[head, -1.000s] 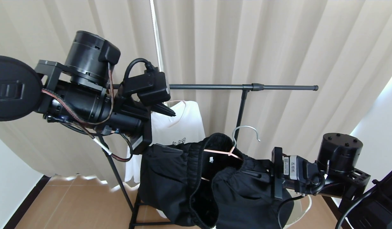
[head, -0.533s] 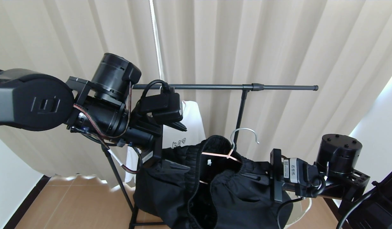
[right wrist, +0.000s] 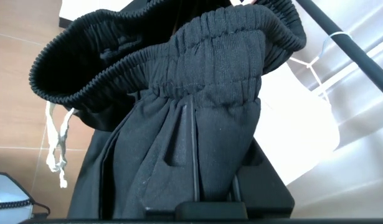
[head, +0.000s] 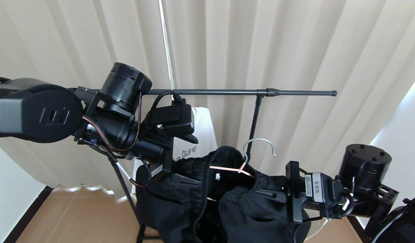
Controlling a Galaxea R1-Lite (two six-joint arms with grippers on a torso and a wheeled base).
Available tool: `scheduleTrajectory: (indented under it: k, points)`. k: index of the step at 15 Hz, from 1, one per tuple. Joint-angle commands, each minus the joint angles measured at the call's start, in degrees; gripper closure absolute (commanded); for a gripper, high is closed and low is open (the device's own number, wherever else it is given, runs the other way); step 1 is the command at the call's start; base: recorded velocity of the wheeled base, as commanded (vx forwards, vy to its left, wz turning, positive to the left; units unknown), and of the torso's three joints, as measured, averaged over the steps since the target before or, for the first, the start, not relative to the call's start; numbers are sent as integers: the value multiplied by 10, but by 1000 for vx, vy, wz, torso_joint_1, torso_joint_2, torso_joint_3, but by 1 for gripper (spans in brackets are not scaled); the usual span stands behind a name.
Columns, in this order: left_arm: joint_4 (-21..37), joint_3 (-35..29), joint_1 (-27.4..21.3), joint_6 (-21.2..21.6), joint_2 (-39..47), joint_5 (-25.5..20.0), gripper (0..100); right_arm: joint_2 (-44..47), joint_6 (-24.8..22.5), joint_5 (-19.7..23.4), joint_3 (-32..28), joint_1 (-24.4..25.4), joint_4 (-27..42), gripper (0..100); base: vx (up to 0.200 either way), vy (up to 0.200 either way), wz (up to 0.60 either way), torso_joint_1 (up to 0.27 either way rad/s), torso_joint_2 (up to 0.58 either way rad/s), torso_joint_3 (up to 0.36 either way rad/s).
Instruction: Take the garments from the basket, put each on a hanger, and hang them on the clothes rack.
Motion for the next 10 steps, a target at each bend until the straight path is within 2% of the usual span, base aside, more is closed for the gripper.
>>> scheduleTrajectory:
  k: [1,10]
  points:
    - [0,1,-2,0,1,0,0,-10,0,0,3,4,0,100,0,0,0,0,0,0]
    - [0,24,-18,-1,10,0,0,-46,3,-1,10,19,1,100,0,0,0,0,0,0]
